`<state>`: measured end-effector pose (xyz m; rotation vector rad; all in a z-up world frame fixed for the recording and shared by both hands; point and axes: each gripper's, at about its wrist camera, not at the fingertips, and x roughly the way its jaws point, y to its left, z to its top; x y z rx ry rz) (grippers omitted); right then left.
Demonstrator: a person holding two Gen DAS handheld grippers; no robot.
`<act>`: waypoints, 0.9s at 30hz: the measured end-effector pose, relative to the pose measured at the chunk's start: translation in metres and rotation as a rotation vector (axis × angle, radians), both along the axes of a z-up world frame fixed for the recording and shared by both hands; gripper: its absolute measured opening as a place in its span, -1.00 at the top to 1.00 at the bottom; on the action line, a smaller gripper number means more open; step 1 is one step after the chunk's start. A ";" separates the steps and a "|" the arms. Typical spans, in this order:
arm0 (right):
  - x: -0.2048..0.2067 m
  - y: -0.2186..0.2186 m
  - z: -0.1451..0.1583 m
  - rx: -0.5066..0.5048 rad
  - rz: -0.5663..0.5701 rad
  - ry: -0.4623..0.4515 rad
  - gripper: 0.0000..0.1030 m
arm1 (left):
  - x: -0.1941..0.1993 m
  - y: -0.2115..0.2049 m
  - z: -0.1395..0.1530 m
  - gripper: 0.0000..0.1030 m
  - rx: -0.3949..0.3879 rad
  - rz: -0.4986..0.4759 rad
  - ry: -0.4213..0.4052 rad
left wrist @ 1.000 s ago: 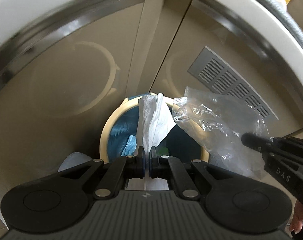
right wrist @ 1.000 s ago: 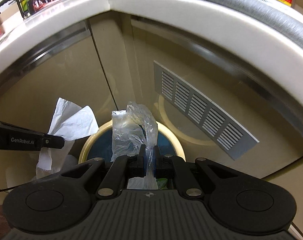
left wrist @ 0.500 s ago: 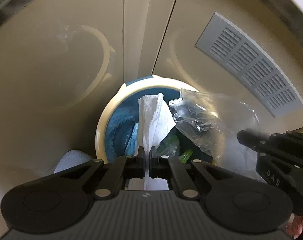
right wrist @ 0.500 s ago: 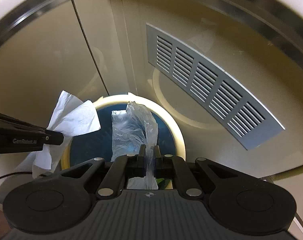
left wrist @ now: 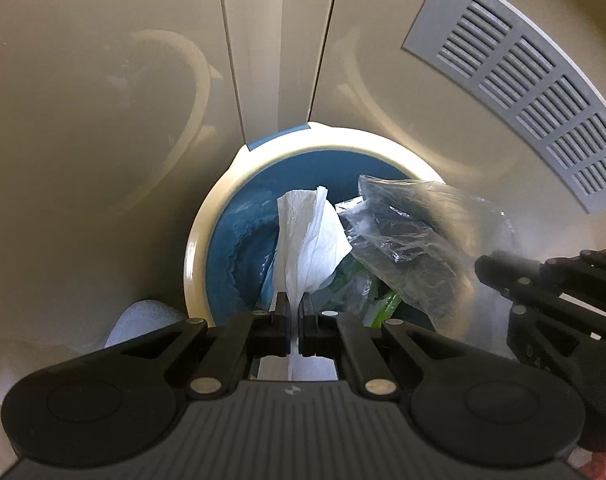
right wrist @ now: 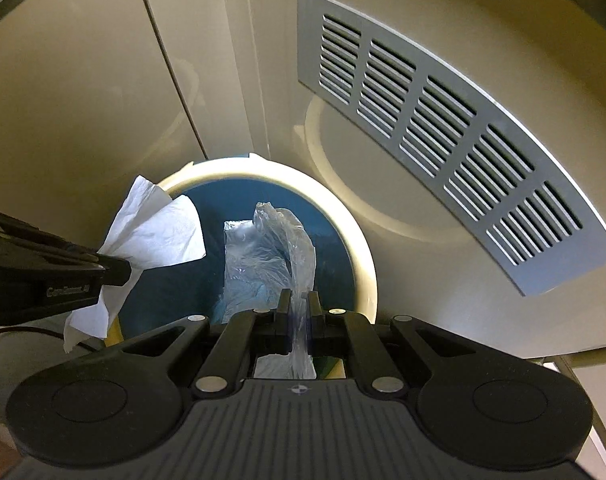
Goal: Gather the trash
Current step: 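Lower the held tissue and plastic wrap into the bin opening, then open both grippers to drop the tissue and wrap into the bin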
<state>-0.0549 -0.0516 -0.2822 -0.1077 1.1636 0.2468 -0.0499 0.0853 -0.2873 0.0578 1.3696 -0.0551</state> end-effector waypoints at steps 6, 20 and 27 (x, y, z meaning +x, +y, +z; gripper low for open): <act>0.007 0.002 -0.010 -0.006 -0.009 0.023 0.87 | 0.005 -0.003 -0.013 0.94 0.021 -0.004 0.026; 0.019 0.002 -0.026 0.004 -0.050 0.046 0.82 | 0.017 -0.002 -0.034 0.18 0.030 0.010 0.049; 0.018 -0.006 -0.023 0.015 -0.078 0.030 -0.07 | 0.009 0.006 -0.017 -0.97 0.014 0.049 -0.008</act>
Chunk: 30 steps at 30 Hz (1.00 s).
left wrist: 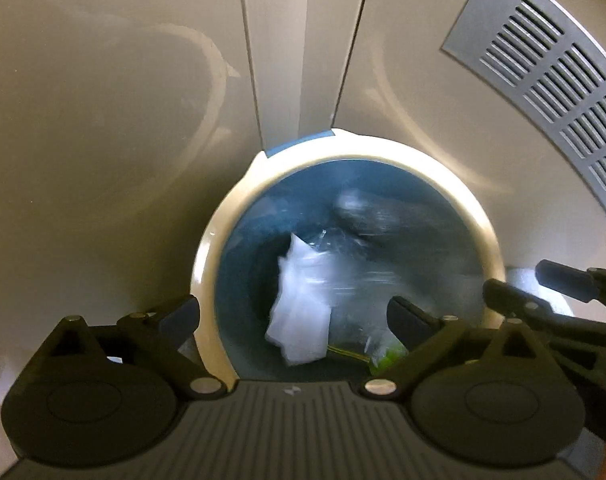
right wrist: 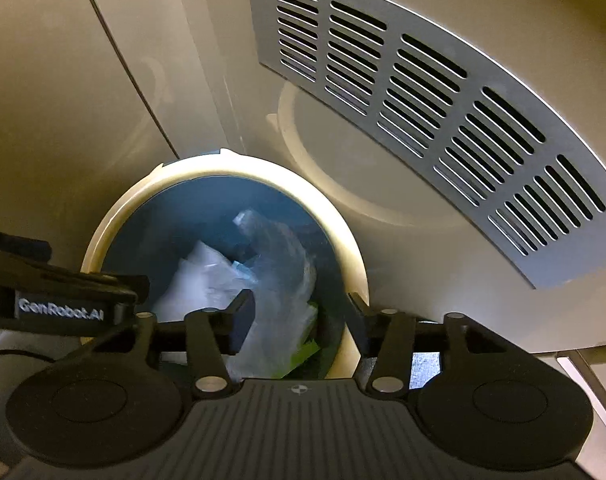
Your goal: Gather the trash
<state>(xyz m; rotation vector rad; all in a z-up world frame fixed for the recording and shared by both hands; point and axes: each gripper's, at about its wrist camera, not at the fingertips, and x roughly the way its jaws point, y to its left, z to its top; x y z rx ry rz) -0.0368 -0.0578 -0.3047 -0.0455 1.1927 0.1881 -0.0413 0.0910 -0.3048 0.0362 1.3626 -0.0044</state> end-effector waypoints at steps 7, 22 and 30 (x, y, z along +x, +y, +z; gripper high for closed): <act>-0.014 -0.008 0.025 0.033 0.000 -0.015 -0.28 | -0.016 0.005 0.026 -0.97 -0.026 0.002 0.010; -0.083 0.003 0.091 0.006 0.182 -0.208 -0.70 | -0.074 0.013 0.069 -0.99 -0.019 0.005 -0.032; -0.092 0.001 0.099 -0.009 0.169 -0.241 -0.74 | -0.089 0.004 0.085 -0.99 0.001 -0.046 -0.080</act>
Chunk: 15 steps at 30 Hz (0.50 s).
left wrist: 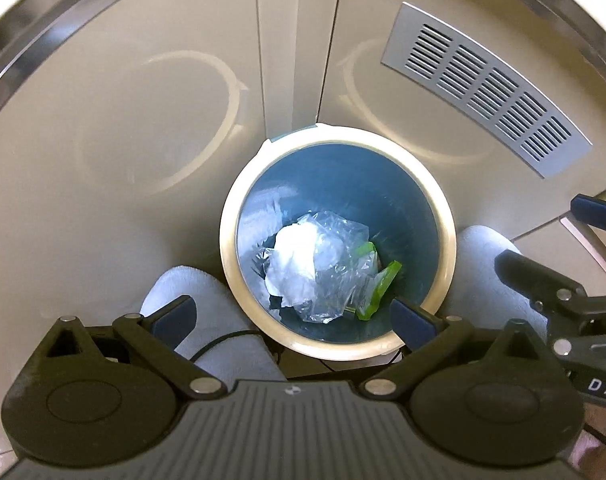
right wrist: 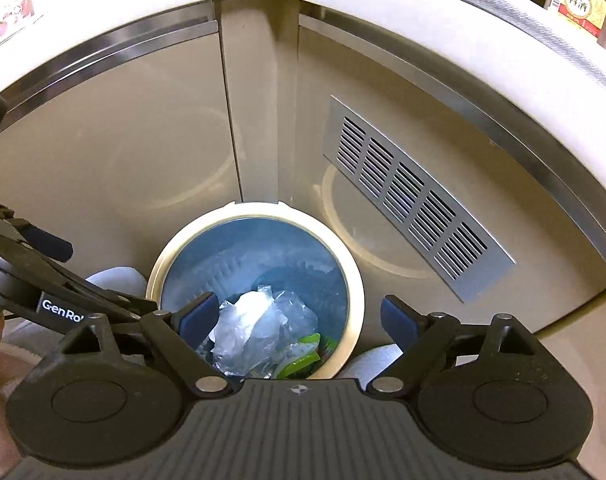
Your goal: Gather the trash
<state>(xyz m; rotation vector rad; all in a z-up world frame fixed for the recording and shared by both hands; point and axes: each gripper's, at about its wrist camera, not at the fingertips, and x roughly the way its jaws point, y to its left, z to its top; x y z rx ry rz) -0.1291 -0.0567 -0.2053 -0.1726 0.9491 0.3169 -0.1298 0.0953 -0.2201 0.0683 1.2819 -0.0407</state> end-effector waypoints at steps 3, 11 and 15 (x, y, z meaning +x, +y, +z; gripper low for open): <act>-0.004 -0.003 0.004 0.000 -0.002 -0.002 -0.74 | -0.002 -0.002 0.006 -0.99 0.011 -0.009 -0.018; -0.010 -0.002 0.007 -0.015 0.010 -0.024 -0.77 | -0.004 -0.005 0.014 -0.99 0.019 -0.032 -0.047; -0.010 -0.005 0.008 -0.009 -0.003 -0.023 -0.77 | -0.004 -0.005 0.017 -0.99 0.024 -0.034 -0.054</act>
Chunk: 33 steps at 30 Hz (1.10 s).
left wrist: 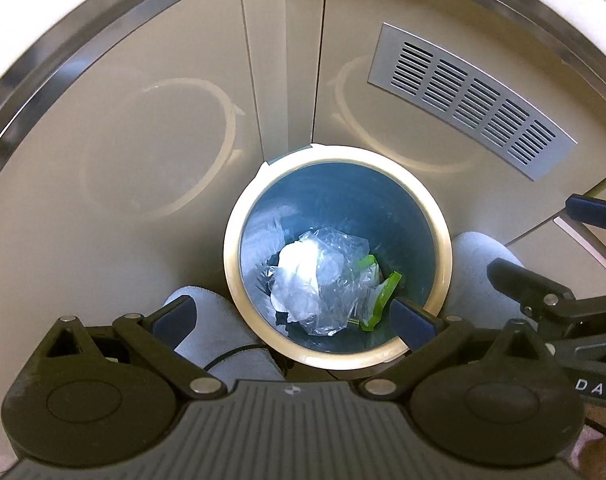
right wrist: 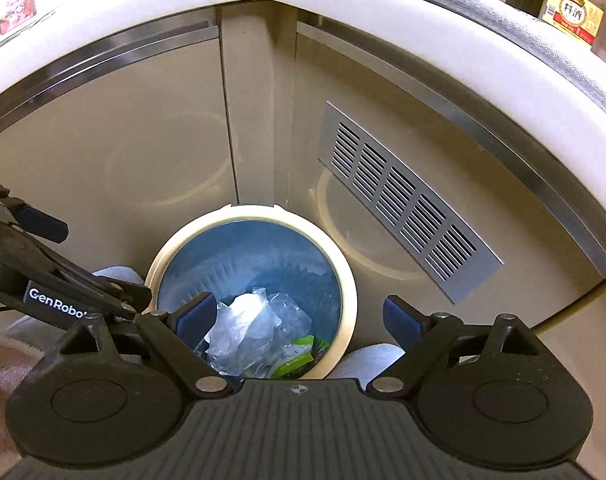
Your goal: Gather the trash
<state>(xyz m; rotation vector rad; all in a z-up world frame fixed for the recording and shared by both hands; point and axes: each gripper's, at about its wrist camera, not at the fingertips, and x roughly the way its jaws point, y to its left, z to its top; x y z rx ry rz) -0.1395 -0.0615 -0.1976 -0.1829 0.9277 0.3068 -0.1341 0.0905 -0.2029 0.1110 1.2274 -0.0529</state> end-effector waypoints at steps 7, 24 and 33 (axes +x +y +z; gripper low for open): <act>0.000 -0.002 0.000 0.001 -0.005 0.004 -0.78 | -0.001 0.001 0.001 -0.99 -0.001 0.002 -0.004; 0.014 -0.041 0.101 0.216 -0.095 -0.281 -0.80 | -0.004 0.010 0.047 -1.00 -0.008 0.031 -0.166; 0.115 -0.057 0.157 0.269 -0.253 -0.437 -0.99 | -0.005 0.009 0.084 -1.00 -0.060 0.043 -0.253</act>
